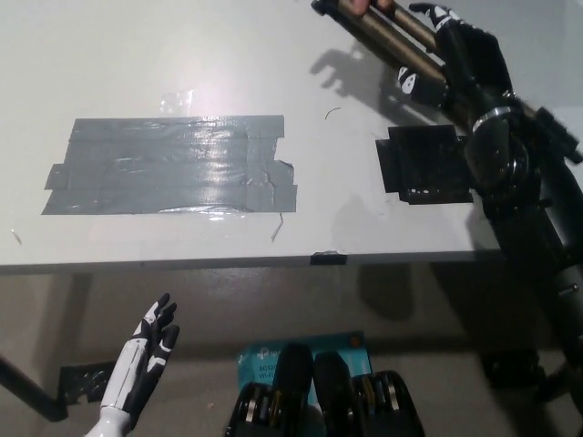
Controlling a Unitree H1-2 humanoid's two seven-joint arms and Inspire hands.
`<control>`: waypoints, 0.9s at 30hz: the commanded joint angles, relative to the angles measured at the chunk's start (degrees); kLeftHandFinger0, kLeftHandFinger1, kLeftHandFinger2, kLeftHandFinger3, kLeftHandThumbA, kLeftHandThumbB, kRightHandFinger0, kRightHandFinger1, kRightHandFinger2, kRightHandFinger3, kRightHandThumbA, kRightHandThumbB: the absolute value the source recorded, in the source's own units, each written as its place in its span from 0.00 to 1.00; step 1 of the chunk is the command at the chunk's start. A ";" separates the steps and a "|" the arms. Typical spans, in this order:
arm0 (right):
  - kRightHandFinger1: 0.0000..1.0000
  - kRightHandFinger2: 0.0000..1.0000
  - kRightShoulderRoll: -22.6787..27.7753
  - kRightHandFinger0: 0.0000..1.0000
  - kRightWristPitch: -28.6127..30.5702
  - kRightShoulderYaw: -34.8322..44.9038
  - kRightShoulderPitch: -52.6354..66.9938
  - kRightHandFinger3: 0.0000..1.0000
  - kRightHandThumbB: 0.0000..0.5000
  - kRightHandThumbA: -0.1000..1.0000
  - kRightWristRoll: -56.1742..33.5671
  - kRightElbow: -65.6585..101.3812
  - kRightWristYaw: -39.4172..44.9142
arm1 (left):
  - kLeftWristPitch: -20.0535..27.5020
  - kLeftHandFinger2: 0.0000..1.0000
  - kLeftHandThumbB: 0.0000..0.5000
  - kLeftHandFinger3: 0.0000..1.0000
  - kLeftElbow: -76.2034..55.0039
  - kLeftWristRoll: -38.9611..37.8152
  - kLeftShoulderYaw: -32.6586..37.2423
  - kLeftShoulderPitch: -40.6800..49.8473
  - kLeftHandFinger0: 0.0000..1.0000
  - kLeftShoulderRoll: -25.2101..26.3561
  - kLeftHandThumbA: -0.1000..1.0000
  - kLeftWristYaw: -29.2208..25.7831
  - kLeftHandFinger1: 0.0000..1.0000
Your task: A person hands a tripod to the robot which it grabs with its right hand and places in the middle of the table in front of it
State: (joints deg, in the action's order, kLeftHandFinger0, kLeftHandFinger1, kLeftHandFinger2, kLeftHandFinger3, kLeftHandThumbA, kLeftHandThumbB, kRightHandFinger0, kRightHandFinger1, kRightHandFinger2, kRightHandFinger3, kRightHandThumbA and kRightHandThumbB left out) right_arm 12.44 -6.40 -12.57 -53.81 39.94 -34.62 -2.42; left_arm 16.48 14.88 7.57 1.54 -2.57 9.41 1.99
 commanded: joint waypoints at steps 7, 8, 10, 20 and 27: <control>0.52 0.90 3.10 0.04 5.36 -6.07 -1.37 0.81 0.41 0.00 1.41 -6.60 -2.77 | -0.11 1.00 0.48 1.00 -1.03 0.82 0.23 -1.09 1.00 0.88 0.90 0.14 1.00; 0.50 0.88 3.23 0.02 5.99 -6.70 -1.28 0.76 0.42 0.00 1.64 -7.43 -3.35 | 0.14 1.00 0.46 1.00 -0.89 0.89 0.23 -1.11 1.00 0.90 0.90 0.08 1.00; 0.48 0.86 3.42 0.00 7.11 -7.88 -1.05 0.71 0.40 0.00 1.63 -9.13 -3.66 | 0.25 1.00 0.45 1.00 -0.70 1.00 0.26 -1.39 1.00 0.97 0.89 0.10 1.00; 0.54 0.92 4.37 0.04 10.98 -11.44 0.14 0.75 0.40 0.00 1.84 -12.50 -5.80 | 0.87 1.00 0.44 1.00 -0.38 0.53 0.11 -1.65 1.00 0.87 0.87 0.20 1.00; 1.00 1.00 6.93 1.00 5.22 -10.95 0.15 1.00 1.00 0.63 -2.82 -5.44 12.17 | 1.54 1.00 0.44 1.00 0.23 0.47 0.09 -2.25 1.00 0.99 0.86 0.22 1.00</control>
State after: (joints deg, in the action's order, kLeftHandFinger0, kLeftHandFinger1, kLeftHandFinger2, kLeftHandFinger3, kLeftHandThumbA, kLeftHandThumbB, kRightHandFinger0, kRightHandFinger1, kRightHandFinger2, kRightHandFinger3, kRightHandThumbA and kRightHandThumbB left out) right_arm 16.38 0.50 -23.65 -51.22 40.26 -45.95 -0.64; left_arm 16.47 15.72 8.01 1.55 -3.63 9.44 1.97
